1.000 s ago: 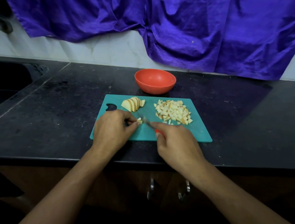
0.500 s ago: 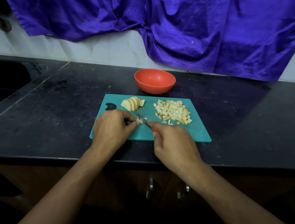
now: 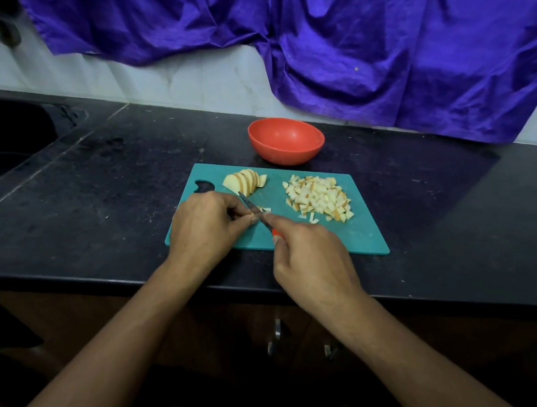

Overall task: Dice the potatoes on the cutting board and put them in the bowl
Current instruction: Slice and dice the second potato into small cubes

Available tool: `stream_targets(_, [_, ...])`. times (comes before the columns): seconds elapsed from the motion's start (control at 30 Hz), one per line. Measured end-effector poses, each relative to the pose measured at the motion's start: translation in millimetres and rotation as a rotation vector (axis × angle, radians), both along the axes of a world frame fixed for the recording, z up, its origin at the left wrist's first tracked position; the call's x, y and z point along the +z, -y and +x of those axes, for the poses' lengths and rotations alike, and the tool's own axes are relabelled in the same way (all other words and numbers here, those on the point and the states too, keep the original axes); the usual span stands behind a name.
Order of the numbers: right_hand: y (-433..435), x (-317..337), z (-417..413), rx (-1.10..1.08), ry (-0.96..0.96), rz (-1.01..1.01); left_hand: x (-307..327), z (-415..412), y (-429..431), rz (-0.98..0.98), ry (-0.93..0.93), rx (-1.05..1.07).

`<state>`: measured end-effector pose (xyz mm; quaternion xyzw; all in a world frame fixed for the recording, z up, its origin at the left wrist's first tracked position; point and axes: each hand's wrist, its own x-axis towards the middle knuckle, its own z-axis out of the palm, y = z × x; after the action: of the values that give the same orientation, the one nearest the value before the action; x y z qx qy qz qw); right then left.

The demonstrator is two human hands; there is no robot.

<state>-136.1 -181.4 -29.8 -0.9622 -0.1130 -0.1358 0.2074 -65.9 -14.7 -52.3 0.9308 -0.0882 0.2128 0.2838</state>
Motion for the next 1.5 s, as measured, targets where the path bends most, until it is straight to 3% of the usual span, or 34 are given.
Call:
stream_targets(0.73, [3,3,4,0.011,-0.067,-0.195,4,-5,-3,-0.021,-0.08,0.008])
stream_targets(0.9, [30,-4,9,-0.105,-0.143,0.133,2,-4,-5,-0.069,-0.084,0.004])
stream_targets(1.0, [41,0,13,-0.132,-0.091,0.301,1,-5,-6,-0.127,-0.076,0.003])
stream_targets(1.3, [28,3,-7,0.118,-0.062,-0.181,-3,-3,-10,-0.267,0.014,0.02])
stream_targets(1.5, [64,6,19,-0.183,-0.09,-0.132,-5,-2,-10,-0.225,0.007,-0.001])
